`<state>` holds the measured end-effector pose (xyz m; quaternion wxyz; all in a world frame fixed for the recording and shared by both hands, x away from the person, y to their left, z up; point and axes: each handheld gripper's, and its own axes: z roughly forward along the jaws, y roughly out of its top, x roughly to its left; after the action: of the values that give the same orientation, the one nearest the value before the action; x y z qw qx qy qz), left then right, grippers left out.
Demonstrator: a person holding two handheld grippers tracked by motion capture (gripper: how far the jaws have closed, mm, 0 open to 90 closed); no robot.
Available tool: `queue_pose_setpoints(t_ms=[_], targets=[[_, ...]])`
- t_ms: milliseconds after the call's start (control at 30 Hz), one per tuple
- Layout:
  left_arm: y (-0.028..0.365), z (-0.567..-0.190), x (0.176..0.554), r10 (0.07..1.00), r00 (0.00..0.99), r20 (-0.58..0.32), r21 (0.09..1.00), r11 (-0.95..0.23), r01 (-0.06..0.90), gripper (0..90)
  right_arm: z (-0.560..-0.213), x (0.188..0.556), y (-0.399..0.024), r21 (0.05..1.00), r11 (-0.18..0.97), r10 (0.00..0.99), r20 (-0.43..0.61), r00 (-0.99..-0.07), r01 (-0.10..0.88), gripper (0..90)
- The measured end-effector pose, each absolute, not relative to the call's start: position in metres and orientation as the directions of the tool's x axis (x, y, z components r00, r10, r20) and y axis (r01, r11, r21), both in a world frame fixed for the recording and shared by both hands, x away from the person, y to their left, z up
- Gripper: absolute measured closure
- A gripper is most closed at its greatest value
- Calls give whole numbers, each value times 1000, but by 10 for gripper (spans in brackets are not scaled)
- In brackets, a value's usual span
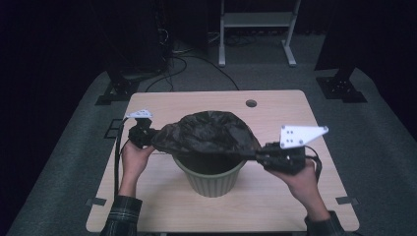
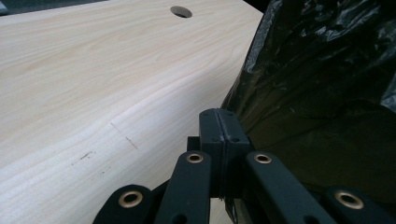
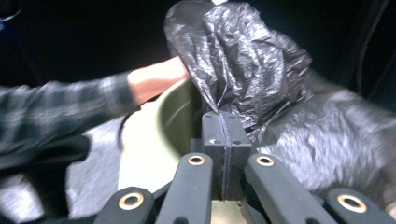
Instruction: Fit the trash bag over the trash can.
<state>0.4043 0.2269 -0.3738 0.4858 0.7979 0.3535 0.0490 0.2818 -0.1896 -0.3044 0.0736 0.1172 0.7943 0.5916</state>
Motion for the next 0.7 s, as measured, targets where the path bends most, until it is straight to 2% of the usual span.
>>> queue_pose_setpoints(t_ms=[133,300,467,700], targets=[[228,-378,399,608,746,-271,813,-271,516,900,-330,254,-198,940,319,227,47,-973,120,899],[232,-387,396,607,738,-296,809,-252,532,900,-370,247,-202,906,375,212,123,-970,196,899],[230,-395,398,620,729,-291,796,-266,544,900,-409,261,-208,859,419,282,183,-942,293,899],[227,-414,407,640,706,-305,774,-266,575,900,-439,289,-217,806,454,394,199,-897,379,899]])
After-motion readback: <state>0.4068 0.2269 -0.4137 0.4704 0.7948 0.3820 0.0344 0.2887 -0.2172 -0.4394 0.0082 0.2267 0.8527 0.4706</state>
